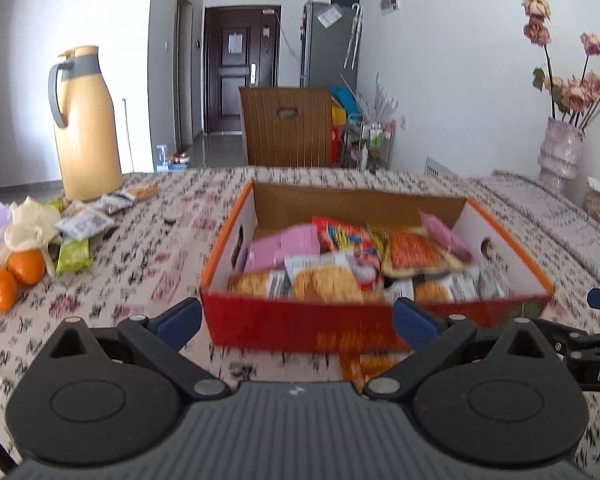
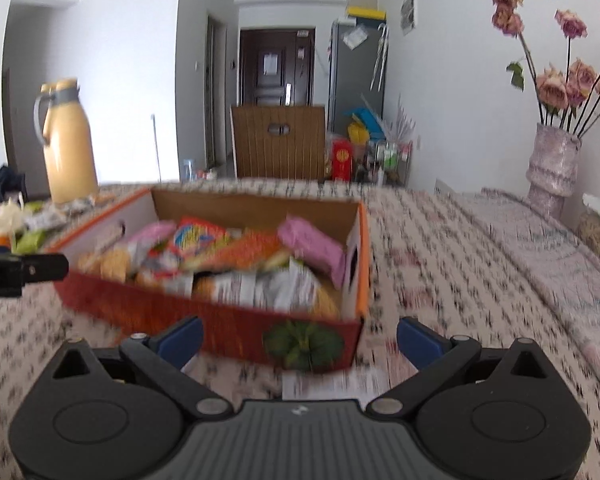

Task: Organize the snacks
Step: 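Withdraw both tools from the box toward the remaining packets, then grasp the white printed packet with the right gripper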

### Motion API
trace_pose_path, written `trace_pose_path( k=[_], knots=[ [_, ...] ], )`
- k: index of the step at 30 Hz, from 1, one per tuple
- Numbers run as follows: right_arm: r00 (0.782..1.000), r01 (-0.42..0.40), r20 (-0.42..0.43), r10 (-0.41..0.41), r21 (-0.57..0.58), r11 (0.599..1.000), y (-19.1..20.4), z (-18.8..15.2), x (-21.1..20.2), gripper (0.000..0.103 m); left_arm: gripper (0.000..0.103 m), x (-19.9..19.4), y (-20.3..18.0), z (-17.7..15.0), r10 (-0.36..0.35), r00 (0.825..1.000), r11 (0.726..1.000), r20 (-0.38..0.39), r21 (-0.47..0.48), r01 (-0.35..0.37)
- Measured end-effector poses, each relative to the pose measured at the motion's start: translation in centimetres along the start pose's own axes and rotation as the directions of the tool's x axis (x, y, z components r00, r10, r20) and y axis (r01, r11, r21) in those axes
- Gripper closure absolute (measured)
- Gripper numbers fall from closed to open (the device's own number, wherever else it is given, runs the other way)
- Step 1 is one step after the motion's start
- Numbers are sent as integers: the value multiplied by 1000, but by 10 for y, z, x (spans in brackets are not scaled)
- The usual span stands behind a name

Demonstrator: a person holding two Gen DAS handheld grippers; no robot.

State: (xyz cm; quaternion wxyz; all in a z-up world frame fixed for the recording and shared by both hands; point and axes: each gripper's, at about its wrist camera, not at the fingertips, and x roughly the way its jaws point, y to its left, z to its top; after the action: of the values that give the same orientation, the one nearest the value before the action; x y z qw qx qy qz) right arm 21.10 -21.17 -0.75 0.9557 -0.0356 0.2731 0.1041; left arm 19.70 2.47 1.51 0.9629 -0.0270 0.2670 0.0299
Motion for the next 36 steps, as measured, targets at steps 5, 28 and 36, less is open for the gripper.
trace_pose_path(
  k=[5,28,36],
  knots=[
    [997,-1,-76,1,3,1000,-2,-20,-5,0,0,1,1,-20,0,998,1000,-58,-1,0],
    [961,37,-273,-35,4,999,-20,-18,55,0,0,22,13,-52,-34,991,997,-126,-79,24],
    [963,43,-270,-23,69,997,-26,-21,68,0,0,23,15,-52,-44,991,995,-130,-93,32]
  ],
)
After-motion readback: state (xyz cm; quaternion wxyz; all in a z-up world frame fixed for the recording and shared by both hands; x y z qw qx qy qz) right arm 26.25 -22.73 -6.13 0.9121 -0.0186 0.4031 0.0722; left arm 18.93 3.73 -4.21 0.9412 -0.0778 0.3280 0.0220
